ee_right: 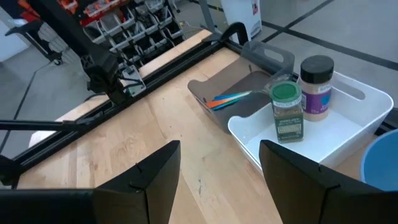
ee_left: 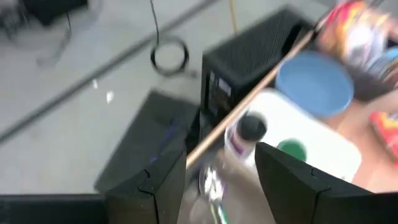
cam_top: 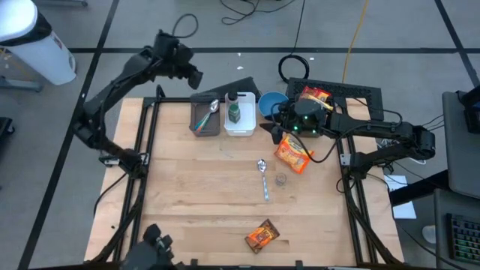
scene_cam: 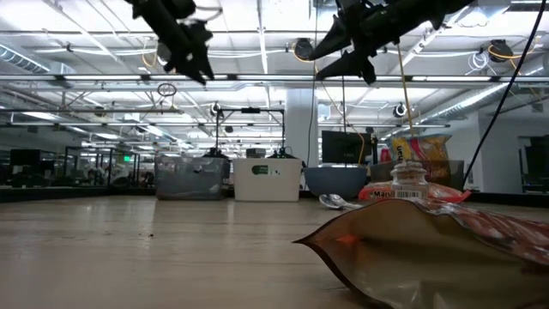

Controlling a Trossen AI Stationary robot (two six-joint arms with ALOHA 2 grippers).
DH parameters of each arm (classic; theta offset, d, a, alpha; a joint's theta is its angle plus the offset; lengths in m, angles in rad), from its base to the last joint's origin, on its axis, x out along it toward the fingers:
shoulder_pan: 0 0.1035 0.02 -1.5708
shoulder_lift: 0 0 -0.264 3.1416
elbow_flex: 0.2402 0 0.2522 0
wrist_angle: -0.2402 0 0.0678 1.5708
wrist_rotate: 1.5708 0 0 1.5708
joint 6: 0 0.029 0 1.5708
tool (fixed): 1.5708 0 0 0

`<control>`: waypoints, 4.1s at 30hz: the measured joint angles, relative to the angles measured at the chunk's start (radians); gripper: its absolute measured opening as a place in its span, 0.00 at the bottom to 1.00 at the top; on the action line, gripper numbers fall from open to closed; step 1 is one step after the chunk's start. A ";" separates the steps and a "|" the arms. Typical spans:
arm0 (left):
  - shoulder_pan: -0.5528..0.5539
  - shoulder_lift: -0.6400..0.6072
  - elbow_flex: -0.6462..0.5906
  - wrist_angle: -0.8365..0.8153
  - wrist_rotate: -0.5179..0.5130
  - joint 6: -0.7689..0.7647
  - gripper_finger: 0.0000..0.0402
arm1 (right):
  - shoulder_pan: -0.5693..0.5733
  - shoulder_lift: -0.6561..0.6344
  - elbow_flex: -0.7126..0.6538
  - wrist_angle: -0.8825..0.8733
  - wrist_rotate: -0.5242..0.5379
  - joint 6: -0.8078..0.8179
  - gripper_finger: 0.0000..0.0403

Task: Pick & Place Food Item
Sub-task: Put the brown seasoning bottle into the white bin

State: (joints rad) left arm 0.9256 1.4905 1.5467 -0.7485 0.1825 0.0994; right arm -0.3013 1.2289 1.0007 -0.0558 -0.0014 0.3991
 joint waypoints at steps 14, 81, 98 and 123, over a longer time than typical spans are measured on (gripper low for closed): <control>-0.079 -0.188 0.000 0.236 0.009 -0.087 0.50 | 0.002 0.000 0.000 0.038 0.000 0.064 0.53; -0.974 -0.665 -0.788 0.888 -0.044 -0.667 0.50 | 0.764 0.000 0.000 -0.014 0.624 0.256 0.53; -1.311 -0.094 -0.444 0.920 -0.584 -0.530 0.50 | 1.228 0.000 -0.055 -0.370 1.165 0.656 0.53; -1.308 0.121 -0.132 0.551 -0.707 -0.473 0.50 | 1.132 0.000 -0.489 0.071 0.911 0.551 0.47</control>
State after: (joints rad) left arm -0.3820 1.6115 1.4143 -0.1974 -0.5243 -0.3740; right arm 0.8304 1.2293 0.5114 0.0153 0.9094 0.9503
